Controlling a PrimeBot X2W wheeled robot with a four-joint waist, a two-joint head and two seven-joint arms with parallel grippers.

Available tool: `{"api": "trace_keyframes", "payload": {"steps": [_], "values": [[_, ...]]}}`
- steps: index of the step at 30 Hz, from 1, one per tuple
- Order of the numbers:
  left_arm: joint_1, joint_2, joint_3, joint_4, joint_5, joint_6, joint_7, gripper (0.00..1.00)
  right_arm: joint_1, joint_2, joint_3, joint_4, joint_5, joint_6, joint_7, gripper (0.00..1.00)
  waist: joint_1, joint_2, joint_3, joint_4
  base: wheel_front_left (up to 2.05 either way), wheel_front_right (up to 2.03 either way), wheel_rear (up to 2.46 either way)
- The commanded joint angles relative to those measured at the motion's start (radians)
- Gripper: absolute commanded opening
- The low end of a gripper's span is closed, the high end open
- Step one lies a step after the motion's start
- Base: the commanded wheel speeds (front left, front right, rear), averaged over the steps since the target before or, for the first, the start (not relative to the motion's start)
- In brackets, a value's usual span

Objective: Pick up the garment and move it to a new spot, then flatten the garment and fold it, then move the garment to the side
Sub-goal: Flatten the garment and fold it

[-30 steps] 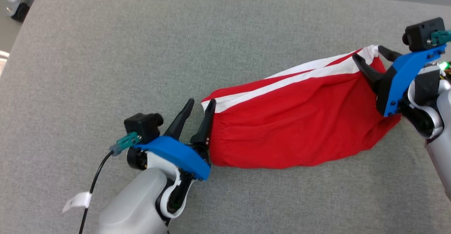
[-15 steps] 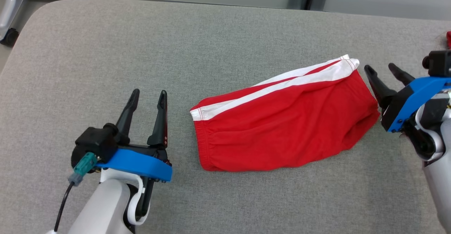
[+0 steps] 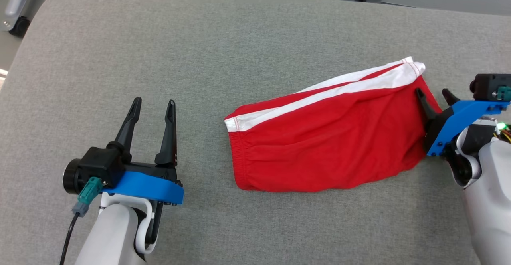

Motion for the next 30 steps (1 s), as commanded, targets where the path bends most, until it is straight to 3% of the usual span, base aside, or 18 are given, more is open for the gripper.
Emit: {"api": "trace_keyframes", "payload": {"steps": [1, 8, 9, 10, 16, 21, 30], "values": [[0.014, -0.009, 0.010, 0.001, 0.011, -0.011, -0.004, 1.00, -0.010, 0.010, -0.017, 0.030, -0.033, 0.000, -0.006, 1.00, -0.0001, 0.0000, 0.005, 0.011, 0.00, 0.00, 0.00], [0.029, -0.038, 0.047, 0.011, 0.031, -0.035, -0.004, 1.00, 0.007, 0.058, -0.016, 0.124, -0.104, 0.001, 0.037, 1.00, -0.0001, 0.0000, 0.000, 0.027, 0.00, 0.00, 0.00], [0.033, -0.040, 0.053, 0.013, 0.034, -0.037, -0.004, 1.00, 0.007, 0.061, -0.007, 0.128, -0.104, 0.001, 0.040, 0.22, -0.0001, 0.0000, -0.001, 0.026, 0.00, 0.00, 0.00], [0.035, -0.042, 0.058, 0.015, 0.037, -0.040, -0.004, 1.00, 0.007, 0.063, 0.002, 0.128, -0.105, 0.001, 0.038, 0.00, -0.0001, 0.0000, -0.001, 0.026, 0.00, 0.00, 0.00], [0.039, -0.052, 0.074, 0.024, 0.049, -0.050, -0.004, 1.00, 0.004, 0.041, -0.014, 0.114, -0.097, 0.000, 0.004, 0.00, -0.0001, 0.0000, -0.011, 0.015, 0.00, 0.00, 0.00], [0.046, -0.052, 0.085, 0.031, 0.056, -0.056, -0.004, 1.00, 0.033, 0.028, -0.086, 0.056, -0.105, 0.000, -0.046, 0.00, -0.0001, 0.0000, -0.038, -0.005, 0.00, 0.00, 0.00], [0.070, -0.044, 0.088, 0.035, 0.057, -0.062, -0.004, 1.00, 0.188, 0.037, -0.270, -0.178, -0.241, 0.000, -0.019, 0.00, -0.0001, 0.0000, -0.090, -0.047, 0.00, 0.00, 0.00]]}}
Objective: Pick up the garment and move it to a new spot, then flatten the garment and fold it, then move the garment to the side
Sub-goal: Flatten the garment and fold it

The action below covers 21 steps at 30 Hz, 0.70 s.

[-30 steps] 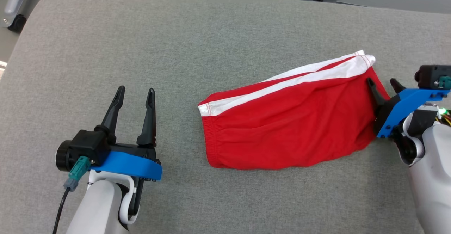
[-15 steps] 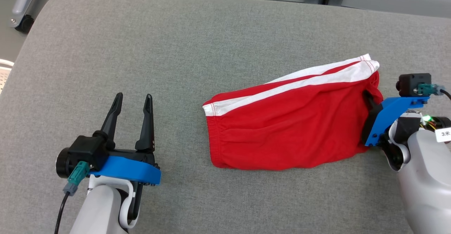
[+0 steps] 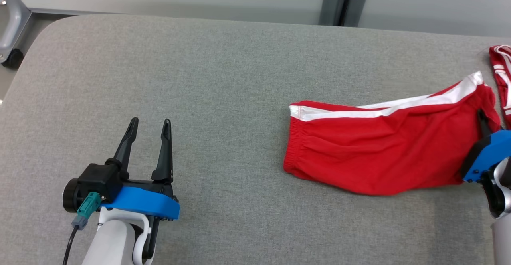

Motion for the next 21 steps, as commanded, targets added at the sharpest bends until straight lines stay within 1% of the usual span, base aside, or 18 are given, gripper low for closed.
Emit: {"api": "trace_keyframes", "payload": {"steps": [1, 4, 6, 9, 11, 14, 16, 18, 21], "values": [[0.010, 0.004, 0.003, 0.000, 0.001, -0.001, -0.004, 1.00, 0.026, 0.005, -0.011, -0.032, -0.022, 0.000, 0.011, 0.00, 0.0001, 0.0001, -0.009, -0.009, 0.00, 0.00, 0.00], [0.017, 0.009, 0.002, 0.002, 0.000, -0.003, -0.004, 1.00, 0.066, 0.033, -0.023, -0.149, -0.075, 0.000, 0.057, 0.00, 0.0001, 0.0001, -0.022, -0.017, 0.00, 0.00, 0.00], [0.018, 0.010, -0.001, 0.005, -0.001, -0.004, -0.004, 1.00, 0.089, 0.054, -0.007, -0.220, -0.100, 0.000, 0.085, 0.00, 0.0001, 0.0001, -0.028, -0.019, 0.00, 0.00, 0.00], [0.019, 0.009, -0.006, 0.009, -0.003, -0.005, -0.004, 1.00, 0.106, 0.083, 0.053, -0.312, -0.115, 0.000, 0.126, 0.00, 0.0001, 0.0001, -0.036, -0.018, 0.00, 0.00, 0.00], [0.019, 0.008, -0.010, 0.012, -0.005, -0.006, -0.004, 1.00, 0.107, 0.091, 0.111, -0.352, -0.124, 0.000, 0.153, 0.00, 0.0001, 0.0001, -0.039, -0.016, 0.00, 0.00, 0.00], [0.017, 0.005, -0.021, 0.016, -0.009, -0.007, -0.004, 1.00, 0.089, 0.107, 0.227, -0.373, -0.119, 0.000, 0.197, 0.00, 0.0001, 0.0001, -0.042, -0.007, 0.00, 0.00, 0.00], [0.012, 0.003, -0.027, 0.018, -0.009, -0.007, -0.004, 1.00, 0.071, 0.118, 0.303, -0.362, -0.110, 0.000, 0.225, 0.00, 0.0001, 0.0001, -0.042, 0.002, 0.00, 0.00, 0.00], [0.008, 0.001, -0.030, 0.017, -0.014, -0.008, -0.004, 1.00, 0.052, 0.130, 0.373, -0.333, -0.098, 0.000, 0.243, 0.00, 0.0001, 0.0001, -0.039, 0.011, 0.00, 0.00, 0.00], [0.002, -0.002, -0.034, 0.017, -0.018, -0.008, -0.004, 1.00, 0.017, 0.145, 0.445, -0.258, -0.084, 0.000, 0.254, 0.00, 0.0001, 0.0001, -0.032, 0.026, 0.00, 0.00, 0.00]]}}
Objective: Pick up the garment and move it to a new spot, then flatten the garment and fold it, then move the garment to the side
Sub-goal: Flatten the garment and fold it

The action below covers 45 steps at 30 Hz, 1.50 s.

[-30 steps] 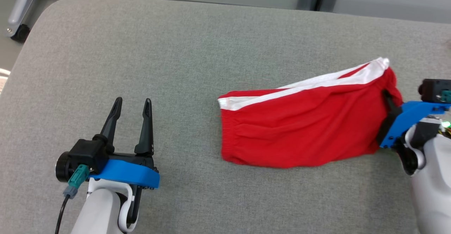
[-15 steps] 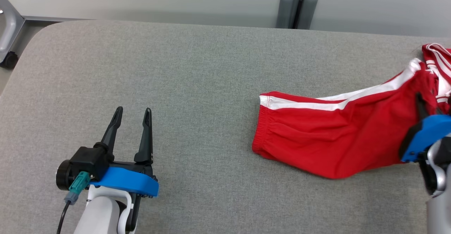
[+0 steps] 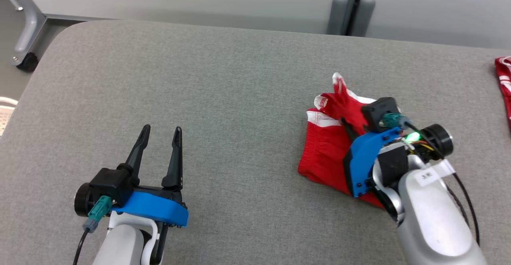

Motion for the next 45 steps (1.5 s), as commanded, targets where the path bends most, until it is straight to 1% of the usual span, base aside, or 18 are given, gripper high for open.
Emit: {"api": "trace_keyframes", "payload": {"steps": [1, 6, 7, 8, 10, 12, 16, 18, 20, 22, 24, 32, 35, 38, 39, 40, 41, 45], "values": [[-0.013, -0.002, 0.000, 0.002, -0.003, -0.007, -0.004, 1.00, -0.017, 0.005, 0.014, 0.029, 0.006, 0.000, 0.005, 0.00, 0.0000, 0.0000, 0.006, 0.012, 0.00, 0.00, 0.00], [-0.019, -0.006, -0.013, 0.004, -0.009, -0.007, -0.004, 1.00, -0.055, 0.011, 0.061, 0.143, 0.034, 0.000, -0.006, 0.00, 0.0000, 0.0000, 0.011, 0.035, 0.00, 0.00, 0.00], [-0.018, -0.007, -0.014, 0.004, -0.010, -0.007, -0.004, 1.00, -0.061, 0.012, 0.078, 0.157, 0.049, 0.000, -0.014, 0.30, 0.0000, 0.0000, 0.011, 0.037, 0.00, 0.00, 0.00], [-0.016, -0.007, -0.014, 0.004, -0.010, -0.007, -0.004, 1.00, -0.068, 0.012, 0.094, 0.169, 0.065, 0.000, -0.019, 1.00, 0.0000, 0.0000, 0.010, 0.038, 0.00, 0.00, 0.00], [-0.010, -0.006, -0.011, 0.005, -0.012, -0.007, -0.004, 1.00, -0.072, 0.011, 0.129, 0.186, 0.142, 0.000, -0.027, 1.00, 0.0000, 0.0000, 0.008, 0.036, 0.00, 0.00, 0.00], [-0.001, -0.004, -0.006, 0.007, -0.011, -0.008, -0.004, 1.00, -0.062, 0.011, 0.176, 0.191, 0.269, 0.000, -0.013, 1.00, 0.0000, 0.0000, 0.003, 0.031, 0.00, 0.00, 0.00], [0.004, 0.001, 0.005, 0.005, -0.011, -0.008, -0.004, 1.00, -0.057, 0.010, 0.252, 0.100, 0.597, 0.000, -0.019, 1.00, 0.0000, 0.0000, -0.008, 0.009, 0.00, 0.00, 0.00], [0.007, 0.003, 0.011, 0.004, -0.010, -0.008, -0.004, 1.00, -0.059, 0.010, 0.258, 0.045, 0.706, 0.000, -0.043, 1.00, 0.0000, 0.0000, -0.015, -0.006, 0.00, 0.00, 0.00], [0.010, 0.004, 0.014, 0.002, -0.009, -0.008, -0.004, 1.00, -0.059, 0.010, 0.234, -0.010, 0.754, 0.000, -0.080, 1.00, 0.0000, 0.0000, -0.021, -0.019, 0.00, 0.00, 0.00], [0.015, 0.006, 0.017, 0.000, -0.007, -0.007, -0.004, 1.00, -0.050, 0.006, 0.184, -0.053, 0.742, 0.000, -0.122, 1.00, 0.0000, 0.0000, -0.029, -0.032, 0.00, 0.00, 0.00], [0.023, 0.008, 0.022, -0.001, -0.006, -0.007, -0.004, 1.00, -0.026, -0.025, 0.124, -0.087, 0.690, 0.000, -0.159, 1.00, 0.0000, 0.0000, -0.038, -0.045, 0.00, 0.00, 0.00], [0.048, 0.006, 0.038, -0.002, -0.006, -0.005, -0.004, 1.00, 0.135, -0.114, -0.103, -0.166, 0.381, 0.000, -0.251, 1.00, 0.0000, 0.0000, -0.073, -0.080, 0.00, 0.00, 0.00], [0.049, 0.004, 0.039, -0.003, -0.006, -0.006, -0.004, 1.00, 0.194, -0.105, -0.151, -0.156, 0.296, 0.000, -0.269, 1.00, 0.0000, 0.0000, -0.077, -0.085, 0.00, 0.00, 0.00], [0.055, 0.001, 0.040, -0.007, -0.005, -0.006, -0.004, 1.00, 0.230, -0.094, -0.150, -0.125, 0.221, 0.000, -0.284, 1.00, 0.0000, 0.0000, -0.072, -0.087, 0.00, 0.00, 0.00], [0.054, 0.000, 0.039, -0.008, -0.005, -0.006, -0.004, 1.00, 0.237, -0.090, -0.140, -0.109, 0.198, 0.000, -0.288, 0.87, 0.0000, 0.0000, -0.068, -0.086, 0.00, 0.00, 0.00], [0.052, 0.000, 0.038, -0.009, -0.006, -0.006, -0.004, 1.00, 0.235, -0.084, -0.130, -0.093, 0.182, 0.000, -0.296, 0.14, 0.0000, 0.0000, -0.063, -0.084, 0.00, 0.00, 0.00], [0.049, 0.000, 0.037, -0.010, -0.006, -0.006, -0.004, 1.00, 0.229, -0.081, -0.111, -0.072, 0.161, 0.000, -0.297, 0.00, 0.0000, 0.0000, -0.058, -0.082, 0.00, 0.00, 0.00], [0.032, 0.002, 0.032, -0.012, -0.008, -0.007, -0.004, 1.00, 0.169, -0.052, -0.038, 0.024, 0.104, 0.000, -0.311, 0.00, 0.0000, 0.0000, -0.041, -0.070, 0.00, 0.00, 0.00]]}}
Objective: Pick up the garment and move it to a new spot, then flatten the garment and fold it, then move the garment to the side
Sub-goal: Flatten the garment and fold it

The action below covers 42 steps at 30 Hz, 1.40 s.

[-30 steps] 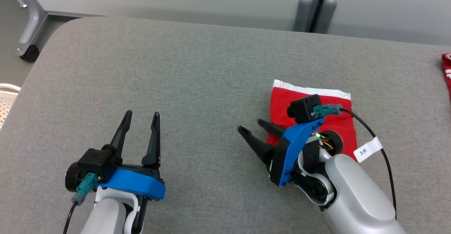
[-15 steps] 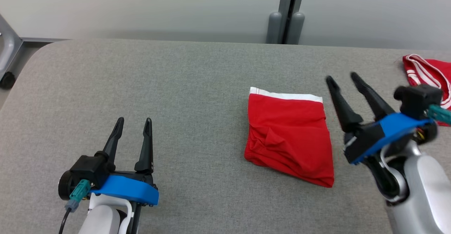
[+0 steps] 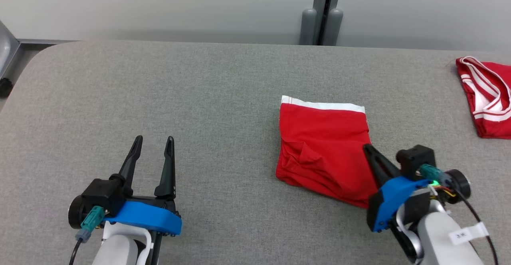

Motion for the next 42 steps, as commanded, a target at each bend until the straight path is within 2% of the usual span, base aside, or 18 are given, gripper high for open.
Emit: {"api": "trace_keyframes", "payload": {"steps": [1, 7, 8, 9, 13, 14, 19, 25, 27, 28, 29, 31, 35, 39, 42], "values": [[-0.017, 0.002, 0.000, -0.003, 0.000, -0.005, -0.004, 1.00, -0.040, 0.017, 0.030, 0.044, -0.023, 0.001, -0.007, 0.00, 0.0000, -0.0001, 0.009, 0.010, 0.00, 0.00, 0.00], [-0.028, 0.004, -0.010, 0.003, -0.003, -0.006, -0.004, 1.00, -0.130, 0.057, 0.195, 0.221, -0.040, 0.001, -0.026, 0.00, 0.0000, -0.0001, 0.018, 0.033, 0.00, 0.00, 0.00], [-0.028, 0.004, -0.010, 0.003, -0.003, -0.006, -0.004, 1.00, -0.130, 0.057, 0.195, 0.221, -0.040, 0.001, -0.026, 0.00, 0.0000, -0.0001, 0.018, 0.033, 0.00, 0.00, 0.00], [-0.029, 0.004, -0.013, 0.003, -0.004, -0.006, -0.004, 1.00, -0.149, 0.066, 0.264, 0.262, -0.011, 0.001, -0.036, 0.00, 0.0000, -0.0001, 0.016, 0.038, 0.00, 0.00, 0.00], [-0.023, 0.005, -0.013, 0.005, -0.007, -0.006, -0.004, 1.00, -0.170, 0.071, 0.431, 0.316, 0.078, 0.001, -0.047, 0.00, 0.0000, -0.0001, 0.011, 0.041, 0.00, 0.00, 0.00], [-0.023, 0.005, -0.013, 0.005, -0.007, -0.006, -0.004, 1.00, -0.170, 0.071, 0.431, 0.316, 0.078, 0.001, -0.047, 0.00, 0.0000, -0.0001, 0.011, 0.041, 0.00, 0.00, 0.00], [-0.009, 0.005, -0.006, 0.007, -0.008, -0.006, -0.004, 1.00, -0.194, 0.070, 0.607, 0.295, 0.243, 0.000, -0.069, 0.00, 0.0000, -0.0001, -0.002, 0.031, 0.00, 0.00, 0.00], [0.004, 0.007, 0.002, 0.005, -0.004, -0.006, -0.004, 1.00, -0.194, 0.069, 0.697, 0.223, 0.392, 0.001, -0.096, 0.00, 0.0000, -0.0001, -0.025, 0.005, 0.00, 0.00, 0.00], [0.014, 0.009, 0.006, 0.005, -0.003, -0.005, -0.004, 1.00, -0.179, 0.048, 0.673, 0.170, 0.439, 0.000, -0.129, 0.00, 0.0000, -0.0001, -0.035, -0.006, 0.00, 0.00, 0.00], [0.019, 0.010, 0.009, 0.004, -0.003, -0.004, -0.004, 1.00, -0.170, 0.034, 0.651, 0.143, 0.449, 0.000, -0.148, 0.27, 0.0000, -0.0001, -0.041, -0.012, 0.00, 0.00, 0.00], [0.025, 0.011, 0.012, 0.002, -0.003, -0.002, -0.004, 1.00, -0.159, 0.020, 0.618, 0.113, 0.455, 0.000, -0.171, 1.00, 0.0000, -0.0001, -0.047, -0.019, 0.00, 0.00, 0.00], [0.033, 0.013, 0.017, -0.003, -0.001, 0.003, -0.004, 1.00, -0.130, 0.000, 0.532, 0.063, 0.443, 0.001, -0.213, 1.00, 0.0000, -0.0001, -0.058, -0.033, 0.00, 0.00, 0.00], [0.063, 0.012, 0.033, -0.015, -0.001, 0.014, -0.004, 1.00, -0.045, -0.018, 0.313, -0.022, 0.344, 0.001, -0.257, 1.00, 0.0000, -0.0001, -0.078, -0.063, 0.00, 0.00, 0.00], [0.089, 0.015, 0.051, -0.027, -0.007, 0.021, -0.004, 1.00, 0.041, 0.003, 0.106, -0.111, 0.217, 0.001, -0.231, 1.00, 0.0000, -0.0001, -0.088, -0.092, 0.00, 0.00, 0.00], [0.105, 0.016, 0.059, -0.031, -0.008, 0.026, -0.004, 1.00, 0.089, 0.025, -0.011, -0.168, 0.143, 0.001, -0.199, 1.00, 0.0000, -0.0001, -0.092, -0.105, 0.00, 0.00, 0.00]]}}
